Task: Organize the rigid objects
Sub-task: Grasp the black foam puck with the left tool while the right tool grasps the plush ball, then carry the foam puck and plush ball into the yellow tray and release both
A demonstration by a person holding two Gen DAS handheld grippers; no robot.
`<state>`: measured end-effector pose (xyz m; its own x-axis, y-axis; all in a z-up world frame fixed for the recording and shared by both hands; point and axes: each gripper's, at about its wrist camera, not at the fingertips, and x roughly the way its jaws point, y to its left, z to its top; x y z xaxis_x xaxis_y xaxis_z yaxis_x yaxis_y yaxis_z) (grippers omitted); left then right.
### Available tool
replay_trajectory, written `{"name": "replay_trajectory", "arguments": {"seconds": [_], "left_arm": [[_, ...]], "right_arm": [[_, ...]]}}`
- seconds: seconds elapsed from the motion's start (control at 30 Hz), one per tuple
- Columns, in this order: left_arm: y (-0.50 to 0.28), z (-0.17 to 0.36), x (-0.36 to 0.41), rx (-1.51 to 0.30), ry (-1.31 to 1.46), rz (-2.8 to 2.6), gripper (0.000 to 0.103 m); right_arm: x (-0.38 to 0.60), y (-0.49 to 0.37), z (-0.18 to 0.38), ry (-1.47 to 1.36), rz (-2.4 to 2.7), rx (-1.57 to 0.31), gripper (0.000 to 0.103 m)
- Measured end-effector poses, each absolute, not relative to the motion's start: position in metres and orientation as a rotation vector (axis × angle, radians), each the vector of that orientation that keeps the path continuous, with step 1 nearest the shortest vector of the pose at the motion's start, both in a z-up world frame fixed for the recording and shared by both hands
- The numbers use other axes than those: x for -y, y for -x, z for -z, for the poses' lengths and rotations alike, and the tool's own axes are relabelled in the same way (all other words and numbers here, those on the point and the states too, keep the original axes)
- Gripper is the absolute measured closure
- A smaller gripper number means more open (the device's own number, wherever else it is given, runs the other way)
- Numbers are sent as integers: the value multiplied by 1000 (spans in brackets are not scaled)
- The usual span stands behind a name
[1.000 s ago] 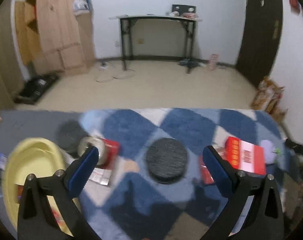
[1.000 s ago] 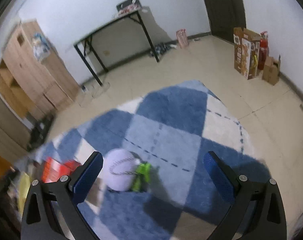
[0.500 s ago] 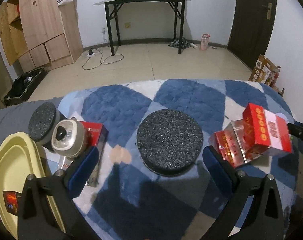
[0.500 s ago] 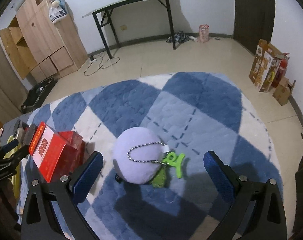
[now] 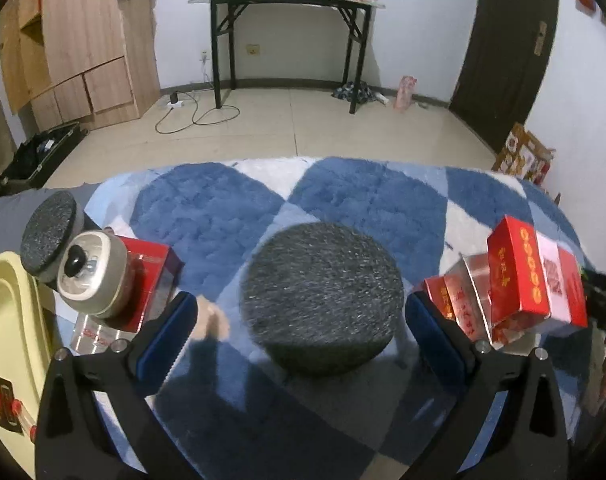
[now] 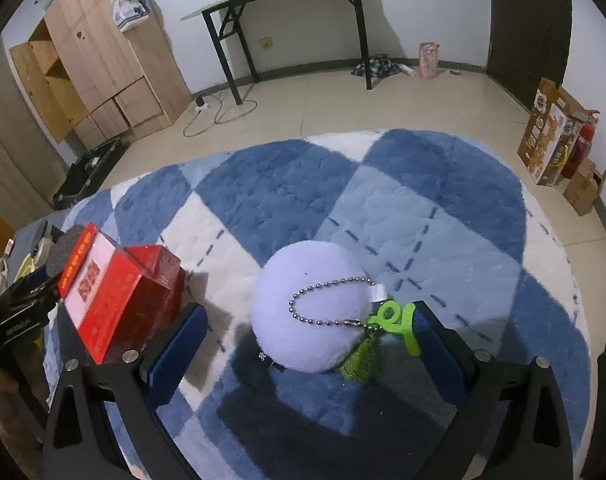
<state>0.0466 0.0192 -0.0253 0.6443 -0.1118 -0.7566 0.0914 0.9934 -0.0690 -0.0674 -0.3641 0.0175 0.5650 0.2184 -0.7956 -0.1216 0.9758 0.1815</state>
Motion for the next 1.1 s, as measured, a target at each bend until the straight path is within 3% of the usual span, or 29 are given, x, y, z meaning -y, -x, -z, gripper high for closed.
{"name": "replay_trajectory", "arguments": {"seconds": [0.17, 0.27, 0.3, 0.37, 0.47, 0.73, 0.9, 1.1], "left_arm": [[-47, 28, -10, -862, -1, 131, 0], [-47, 25, -15, -842, 50, 138, 18], [-48, 24, -16, -839, 59, 134, 31], [-48, 24, -17, -830, 73, 126, 34], [-46, 21, -18, -807, 65, 98, 34], [0, -25, -62, -715, 85, -27, 35], [75, -63, -109, -657, 91, -148, 35], [140, -96, -205, -546, 216, -369, 35]], "right_arm": [[363, 67, -16, -108, -204, -939, 10], [361, 67, -14, -97, -205, -931, 24], [360, 67, -13, -84, -198, -932, 27], [358, 66, -12, -57, -181, -932, 40], [355, 67, -12, -27, -180, -920, 49], [387, 80, -31, -154, -239, -824, 53], [420, 118, -78, -301, -331, -645, 53], [390, 176, -138, -210, -434, -478, 53]]}}
